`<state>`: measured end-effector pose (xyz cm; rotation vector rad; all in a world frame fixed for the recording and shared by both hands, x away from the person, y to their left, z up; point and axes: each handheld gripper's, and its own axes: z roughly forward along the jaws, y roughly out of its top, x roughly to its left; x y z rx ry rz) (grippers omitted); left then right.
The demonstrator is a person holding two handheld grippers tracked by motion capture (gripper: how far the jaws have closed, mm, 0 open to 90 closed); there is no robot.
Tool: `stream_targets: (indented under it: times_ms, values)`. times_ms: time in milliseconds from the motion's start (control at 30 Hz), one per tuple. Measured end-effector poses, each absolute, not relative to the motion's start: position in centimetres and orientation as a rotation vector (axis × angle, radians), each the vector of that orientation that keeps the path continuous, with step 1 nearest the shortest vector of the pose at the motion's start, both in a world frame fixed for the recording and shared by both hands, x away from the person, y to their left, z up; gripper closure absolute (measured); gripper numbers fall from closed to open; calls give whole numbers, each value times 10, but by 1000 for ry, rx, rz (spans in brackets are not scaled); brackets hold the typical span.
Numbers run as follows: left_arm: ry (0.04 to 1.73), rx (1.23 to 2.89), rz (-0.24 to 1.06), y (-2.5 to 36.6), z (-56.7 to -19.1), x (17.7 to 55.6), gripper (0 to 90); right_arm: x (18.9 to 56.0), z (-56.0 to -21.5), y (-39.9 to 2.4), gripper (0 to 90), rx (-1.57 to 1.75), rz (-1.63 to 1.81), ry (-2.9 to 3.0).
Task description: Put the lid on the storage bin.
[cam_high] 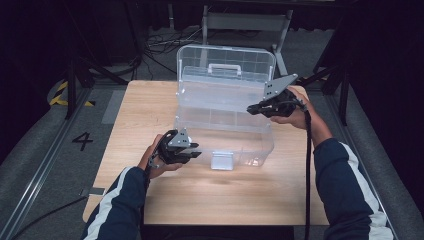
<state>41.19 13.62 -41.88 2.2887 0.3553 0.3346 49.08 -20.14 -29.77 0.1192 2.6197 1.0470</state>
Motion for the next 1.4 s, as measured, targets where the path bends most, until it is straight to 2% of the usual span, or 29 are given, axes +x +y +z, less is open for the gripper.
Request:
stream_targets:
  times_ms: [1400]
  values:
    - [328, 2306, 352, 136, -418, 412, 677, 474, -307, -206, 868, 105, 1076, 2616]
